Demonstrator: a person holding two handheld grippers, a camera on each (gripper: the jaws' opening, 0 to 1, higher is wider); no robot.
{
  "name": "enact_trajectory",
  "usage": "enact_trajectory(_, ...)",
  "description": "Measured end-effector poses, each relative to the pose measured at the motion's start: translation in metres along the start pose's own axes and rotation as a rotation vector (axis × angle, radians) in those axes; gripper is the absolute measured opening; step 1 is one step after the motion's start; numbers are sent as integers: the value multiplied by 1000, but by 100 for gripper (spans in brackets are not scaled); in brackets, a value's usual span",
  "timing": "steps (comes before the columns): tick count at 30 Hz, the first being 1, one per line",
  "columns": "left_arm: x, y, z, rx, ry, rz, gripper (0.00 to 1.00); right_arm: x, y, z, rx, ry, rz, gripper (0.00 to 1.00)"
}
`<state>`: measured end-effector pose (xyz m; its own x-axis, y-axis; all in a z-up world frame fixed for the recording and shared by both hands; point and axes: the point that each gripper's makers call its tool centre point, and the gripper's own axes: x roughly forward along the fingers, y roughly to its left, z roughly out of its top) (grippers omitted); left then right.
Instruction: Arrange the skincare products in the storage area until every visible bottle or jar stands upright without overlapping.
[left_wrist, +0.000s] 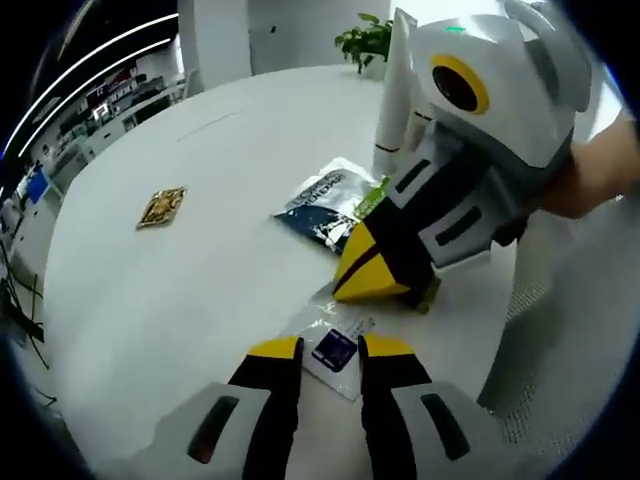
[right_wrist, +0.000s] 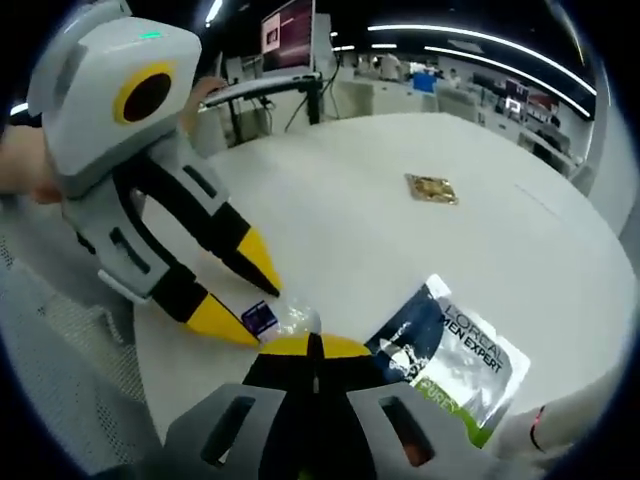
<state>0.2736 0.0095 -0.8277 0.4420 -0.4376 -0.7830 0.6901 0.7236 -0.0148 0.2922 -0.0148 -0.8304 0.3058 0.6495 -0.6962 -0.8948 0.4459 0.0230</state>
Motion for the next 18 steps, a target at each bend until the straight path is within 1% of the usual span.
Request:
enact_trajectory(3, 1, 1, -1, 2, -2, 0, 20, -1, -2, 1, -13, -8, -14, 4)
enact_trajectory(6, 1, 1, -2, 14, 0, 1, 20, -2, -5, 2, -27, -20, -35, 9)
enact_trajectory(8, 2, -1, -2, 20, 4, 3, 20, -5, -7, 7, -34, -51, -48, 13)
enact_trajectory(10, 2, 1, -2, 21, 5, 4, 20, -9, -5, 10, -41, -66, -53, 15)
enact_trajectory(13, 2, 1, -3, 7, 5, 6, 20, -13, -4, 13, -69, -68, -56, 17)
enact_trajectory(15, 2, 1, -3, 2, 5, 8, 20, -13, -4, 10, -79, -62, -57, 18)
enact_trajectory(18, 2, 1, -3, -12, 8, 19, 20, -21, -5, 8, -77, -63, -65, 19)
